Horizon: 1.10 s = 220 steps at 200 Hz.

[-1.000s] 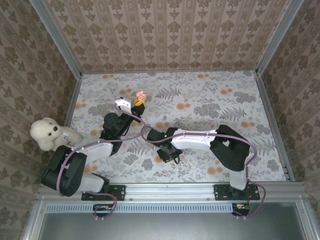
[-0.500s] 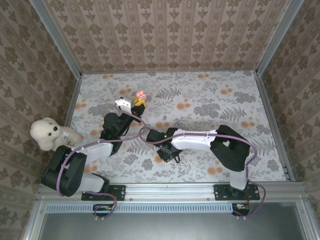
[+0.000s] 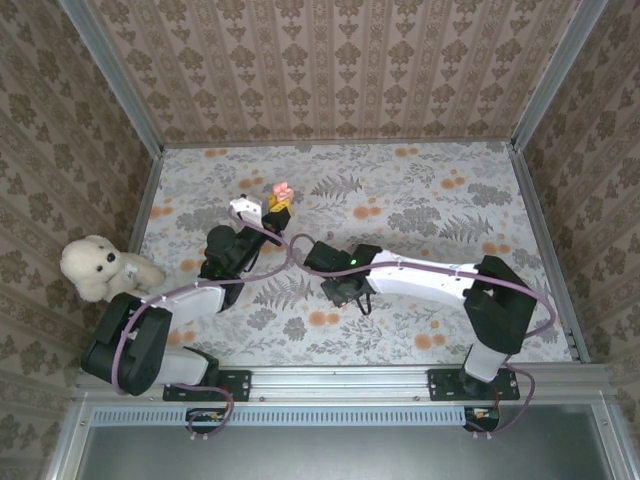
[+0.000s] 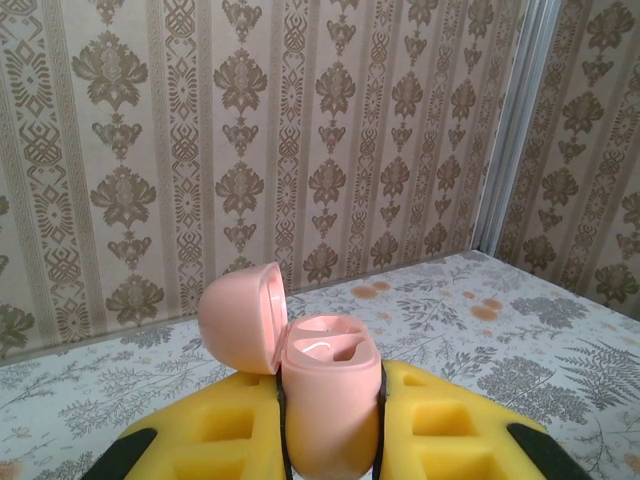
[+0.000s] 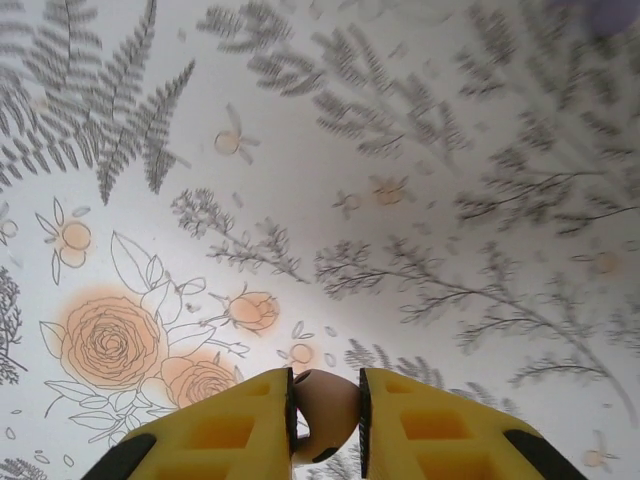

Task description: Insert wireless bluetooth earbuds into charging case

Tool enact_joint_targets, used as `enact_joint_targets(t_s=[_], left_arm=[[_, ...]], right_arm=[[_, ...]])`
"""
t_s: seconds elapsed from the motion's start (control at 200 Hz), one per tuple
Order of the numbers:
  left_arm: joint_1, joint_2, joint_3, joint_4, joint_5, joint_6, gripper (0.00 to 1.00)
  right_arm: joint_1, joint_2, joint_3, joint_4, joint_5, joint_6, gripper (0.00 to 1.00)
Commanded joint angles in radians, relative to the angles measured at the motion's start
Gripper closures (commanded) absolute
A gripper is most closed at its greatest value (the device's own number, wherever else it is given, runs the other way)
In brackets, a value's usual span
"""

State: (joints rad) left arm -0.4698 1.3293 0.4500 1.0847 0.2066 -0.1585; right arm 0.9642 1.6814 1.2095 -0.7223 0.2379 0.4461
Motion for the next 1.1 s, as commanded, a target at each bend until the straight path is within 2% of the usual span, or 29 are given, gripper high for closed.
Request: enact_joint_targets(t_s=[0.0,0.345,0.755,0.91,1.045,1.095], left_arm=[[0.007,-0.027,0.007,0.008,0.037,-0.013,1.00],[0.002,-0.032,0.023,-0.017,0.201,-0.016,1.00],[-0.036,0.022,0.080,-0.012,0.350,-0.016,1.00],[-0.064,0.035,0.111,-0.032,0.366,0.031,1.00],[-0.100,0.039,0.131,-0.045,0.344,0.124,1.00],[-0.108,0.043,0.148,-0.060,0.343,0.142,1.00]], right_arm=[[-0.029,-0.084,0.033,-0.013,0.062,-0.044,0.76],[-0.097,-0.240,0.171,0.040,0.082,-0.176,0.75],[-0.154,-0.257,0.263,0.169,0.039,-0.285,0.75],[-0.159,-0.274,0.244,0.269,0.009,-0.362,0.75],[-0.170,-0.284,0.218,0.339,-0.031,-0.405,0.75],[-0.176,-0.325,0.200,0.370,-0.049,-0.415,0.75]])
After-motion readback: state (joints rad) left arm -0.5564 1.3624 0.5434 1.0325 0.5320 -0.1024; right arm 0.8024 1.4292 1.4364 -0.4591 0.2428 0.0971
